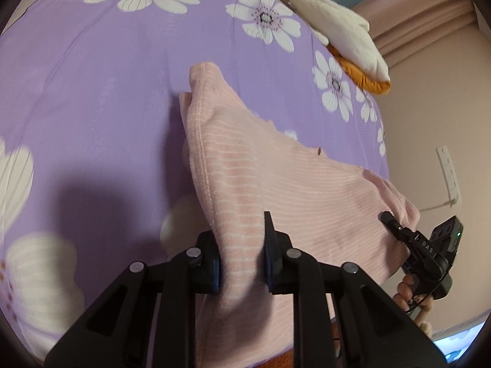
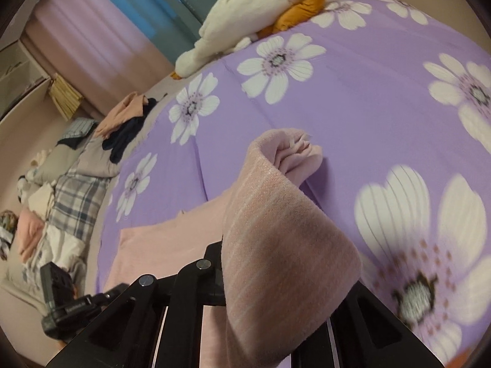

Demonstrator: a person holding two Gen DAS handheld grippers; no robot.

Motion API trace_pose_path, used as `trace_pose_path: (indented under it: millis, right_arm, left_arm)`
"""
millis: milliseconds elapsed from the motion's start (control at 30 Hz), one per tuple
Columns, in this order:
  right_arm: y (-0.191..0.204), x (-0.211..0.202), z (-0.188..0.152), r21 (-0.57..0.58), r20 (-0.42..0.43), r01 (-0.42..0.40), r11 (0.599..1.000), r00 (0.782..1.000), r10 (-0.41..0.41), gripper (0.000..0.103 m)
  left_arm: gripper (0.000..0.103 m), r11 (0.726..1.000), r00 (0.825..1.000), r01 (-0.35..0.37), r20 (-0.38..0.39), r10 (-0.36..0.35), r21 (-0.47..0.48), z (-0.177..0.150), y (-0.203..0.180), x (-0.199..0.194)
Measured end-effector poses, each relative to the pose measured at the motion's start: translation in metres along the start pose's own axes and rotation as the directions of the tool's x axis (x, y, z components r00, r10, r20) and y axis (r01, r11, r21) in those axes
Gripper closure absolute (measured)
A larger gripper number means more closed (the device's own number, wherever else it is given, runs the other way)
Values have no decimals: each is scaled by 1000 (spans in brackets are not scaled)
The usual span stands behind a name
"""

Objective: Fold small clothes
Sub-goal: 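Lift the sweater side with the right gripper and fold it over the body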

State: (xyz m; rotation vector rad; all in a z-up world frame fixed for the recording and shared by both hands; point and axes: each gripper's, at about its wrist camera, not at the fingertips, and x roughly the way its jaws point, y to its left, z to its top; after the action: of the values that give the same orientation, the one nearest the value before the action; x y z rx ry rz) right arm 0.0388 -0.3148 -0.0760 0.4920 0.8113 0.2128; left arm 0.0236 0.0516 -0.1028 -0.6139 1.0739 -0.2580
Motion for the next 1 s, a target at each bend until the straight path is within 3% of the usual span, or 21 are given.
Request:
trace_pose_path:
  millis: [133,233,367,533,767,1000]
  right_arm:
    - [-4,-4,-19,-9,-36,62,998,997,-63,88]
    - [-6,0,-26,-12,-36,101,995,994,-101,88]
    - [3,7,-27,-69,-34,163,984,986,-166,88]
    - [14,1,-21,-98,-8,162,982,987,-163,88]
    - [63,-4,-18,-268,48,172,948,985,-165,88]
    - [120,0,-25,-441,45,113,890,994,-103,88]
  left_arm:
    - [81,998,997,-67,-36,67,6,-21,11,16]
    - [78,998,998,-64,-29,63,-13,-24,16,17]
    - [73,994,994,-104,-23,105,32,-22,13,11]
    - [72,993,993,-118,0,118,21,-24,15,-4]
    - [73,970,970,-233,88,226,74,-21,11,-33]
    - [67,973,967,-226,129,219,41,-23,23,-57]
